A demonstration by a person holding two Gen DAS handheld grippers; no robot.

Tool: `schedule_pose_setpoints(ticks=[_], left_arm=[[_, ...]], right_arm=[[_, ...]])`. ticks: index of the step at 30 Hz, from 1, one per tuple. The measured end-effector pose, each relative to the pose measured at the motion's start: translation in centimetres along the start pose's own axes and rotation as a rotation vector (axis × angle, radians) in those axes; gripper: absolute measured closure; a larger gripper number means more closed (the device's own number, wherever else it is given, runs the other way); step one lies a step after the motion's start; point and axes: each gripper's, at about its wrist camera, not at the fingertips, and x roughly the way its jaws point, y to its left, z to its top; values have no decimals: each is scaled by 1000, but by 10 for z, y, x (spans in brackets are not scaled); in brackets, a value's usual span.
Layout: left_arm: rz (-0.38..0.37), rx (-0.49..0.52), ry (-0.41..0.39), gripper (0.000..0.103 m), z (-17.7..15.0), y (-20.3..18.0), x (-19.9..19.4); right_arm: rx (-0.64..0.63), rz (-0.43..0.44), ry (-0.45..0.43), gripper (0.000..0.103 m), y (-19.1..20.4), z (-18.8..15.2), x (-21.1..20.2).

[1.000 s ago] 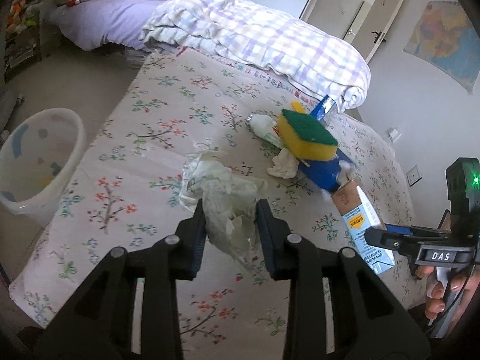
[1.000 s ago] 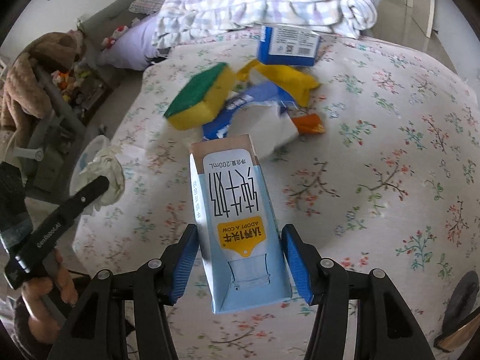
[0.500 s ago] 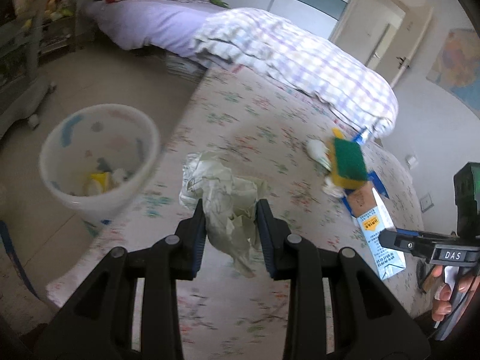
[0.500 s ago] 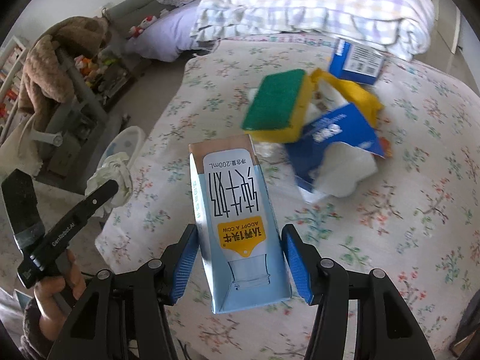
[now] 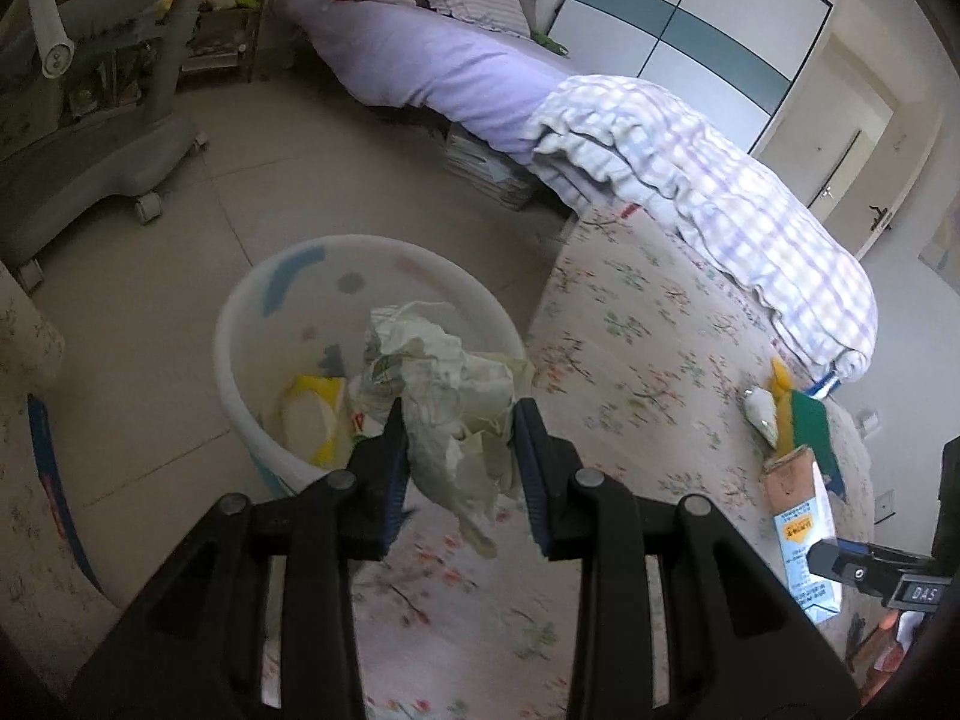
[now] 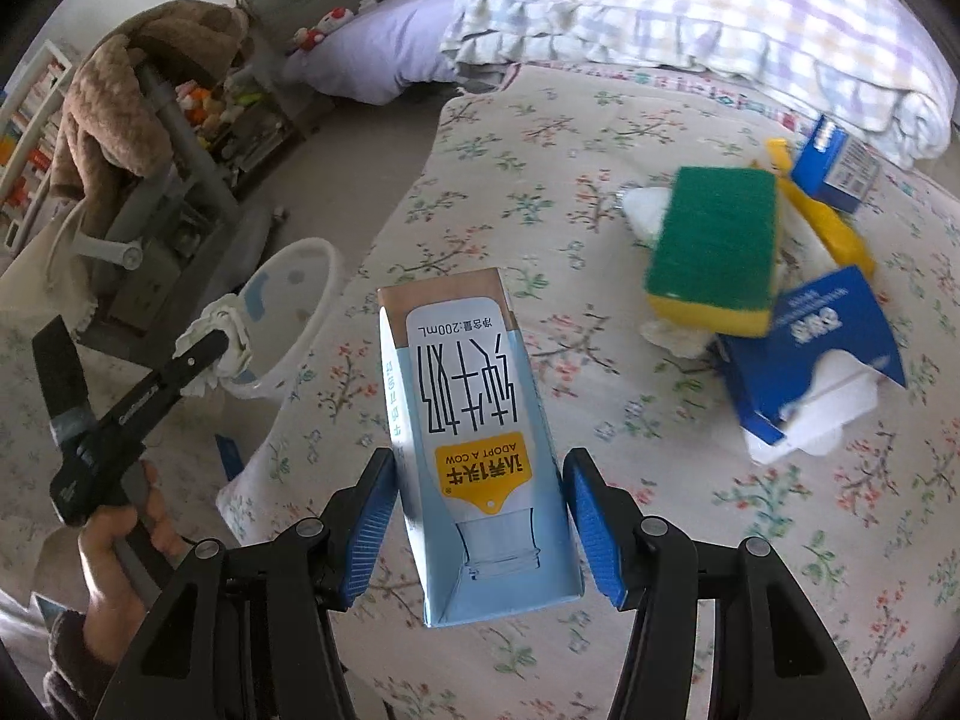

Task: Collect trash
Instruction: 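Carry tissue and carton to the white bin and open both grippers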

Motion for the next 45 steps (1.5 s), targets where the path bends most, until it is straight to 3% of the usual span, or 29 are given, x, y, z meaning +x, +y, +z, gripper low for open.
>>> schedule_pose_setpoints(ticks=[1, 2, 3, 5, 8, 10, 12, 22, 30, 42, 45], left_arm=[[8, -4, -5, 66, 1, 2, 1], [13, -13, -7, 56, 0, 6, 1], [18, -31, -3, 39, 1, 10, 2], [47, -76, -2, 19, 1, 19, 0], [100, -96, 30, 15, -2, 26, -2], [189, -96, 67, 9, -7, 30, -4], [225, -82, 79, 4, -13, 34, -8], [321, 6, 155, 1, -25, 42, -22], [336, 4, 143, 1, -17, 53, -30], [333, -46, 130, 1, -11, 69, -34], [330, -50, 128, 1, -11, 69, -35]], right_arm=[[-3, 1, 0, 45, 3, 1, 2], [-8, 3, -1, 45, 7, 3, 6], [-11, 4, -2, 45, 9, 3, 7], [-17, 5, -4, 45, 15, 6, 12], [-21, 15, -8, 45, 21, 9, 18], [-29, 19, -14, 45, 27, 11, 21], [-48, 17, -18, 45, 34, 11, 26], [-138, 21, -5, 45, 84, 38, 61], [-225, 16, 8, 45, 139, 71, 106], [-270, 8, 15, 43, 165, 82, 143], [-283, 19, -10, 26, 166, 80, 134]])
